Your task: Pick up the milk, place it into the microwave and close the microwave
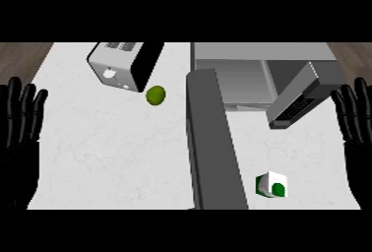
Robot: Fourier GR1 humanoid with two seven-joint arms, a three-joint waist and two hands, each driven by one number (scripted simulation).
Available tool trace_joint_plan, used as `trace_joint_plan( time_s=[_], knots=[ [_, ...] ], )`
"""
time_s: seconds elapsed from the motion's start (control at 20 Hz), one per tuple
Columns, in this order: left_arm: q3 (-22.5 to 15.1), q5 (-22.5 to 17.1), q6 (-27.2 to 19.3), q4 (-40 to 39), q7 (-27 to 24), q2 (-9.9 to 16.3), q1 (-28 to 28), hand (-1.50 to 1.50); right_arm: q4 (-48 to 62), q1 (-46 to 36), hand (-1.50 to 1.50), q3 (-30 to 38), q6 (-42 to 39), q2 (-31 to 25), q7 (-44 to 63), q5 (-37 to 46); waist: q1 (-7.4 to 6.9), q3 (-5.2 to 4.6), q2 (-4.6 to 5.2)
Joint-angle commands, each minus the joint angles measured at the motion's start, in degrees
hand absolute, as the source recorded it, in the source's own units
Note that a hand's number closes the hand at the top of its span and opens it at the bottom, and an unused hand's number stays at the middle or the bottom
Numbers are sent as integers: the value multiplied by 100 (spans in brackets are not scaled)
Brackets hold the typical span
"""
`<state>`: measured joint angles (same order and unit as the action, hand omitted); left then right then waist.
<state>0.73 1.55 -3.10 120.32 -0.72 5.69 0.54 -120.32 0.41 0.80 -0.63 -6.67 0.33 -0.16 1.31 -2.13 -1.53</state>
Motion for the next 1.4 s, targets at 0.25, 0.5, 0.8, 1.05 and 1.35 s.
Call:
trace_joint_plan(
  time_s=[0.25,0.5,0.8,1.05,1.35],
  knots=[
    [173,-308,208,-584,-472,-87,75,-150,-1048,1020,-150,-1663,503,648,-175,993,-112,209,144],
    [128,-427,-39,-183,333,-268,260,-150,-2176,1981,-150,-2516,206,474,699,1302,-88,211,129],
    [518,-1047,631,41,-220,-88,1294,-150,-1831,2727,-150,-2747,560,285,-146,1671,-114,212,132],
    [588,-1119,639,605,12,-86,1568,-150,-1801,2759,-150,-2767,926,175,41,2002,-131,211,135],
    [936,-1590,1082,1057,-2,-22,2153,-150,-844,3069,-150,-2536,1178,90,-966,1472,-141,215,140]
  ],
)
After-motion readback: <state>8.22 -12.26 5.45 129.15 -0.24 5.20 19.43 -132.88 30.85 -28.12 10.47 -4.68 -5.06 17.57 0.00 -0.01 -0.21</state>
